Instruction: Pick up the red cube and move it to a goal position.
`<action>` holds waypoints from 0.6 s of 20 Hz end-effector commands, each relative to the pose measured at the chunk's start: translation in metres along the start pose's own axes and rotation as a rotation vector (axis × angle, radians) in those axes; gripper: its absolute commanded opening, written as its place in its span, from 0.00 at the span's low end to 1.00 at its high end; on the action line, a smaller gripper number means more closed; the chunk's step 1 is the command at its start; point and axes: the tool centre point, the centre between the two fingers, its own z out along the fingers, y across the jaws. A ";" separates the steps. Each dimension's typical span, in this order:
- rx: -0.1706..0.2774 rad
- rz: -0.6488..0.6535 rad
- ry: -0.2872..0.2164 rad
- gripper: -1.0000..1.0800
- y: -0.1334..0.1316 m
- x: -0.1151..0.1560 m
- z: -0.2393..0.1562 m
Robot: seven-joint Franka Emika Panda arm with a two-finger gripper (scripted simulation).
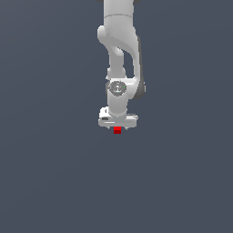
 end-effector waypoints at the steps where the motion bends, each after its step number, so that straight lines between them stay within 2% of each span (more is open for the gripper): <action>1: -0.003 -0.002 0.001 0.96 0.000 -0.004 0.009; 8: -0.005 -0.003 0.000 0.96 0.000 -0.006 0.017; 9: -0.005 -0.003 0.000 0.00 0.000 -0.006 0.017; 12: -0.005 -0.003 0.000 0.00 0.000 -0.006 0.017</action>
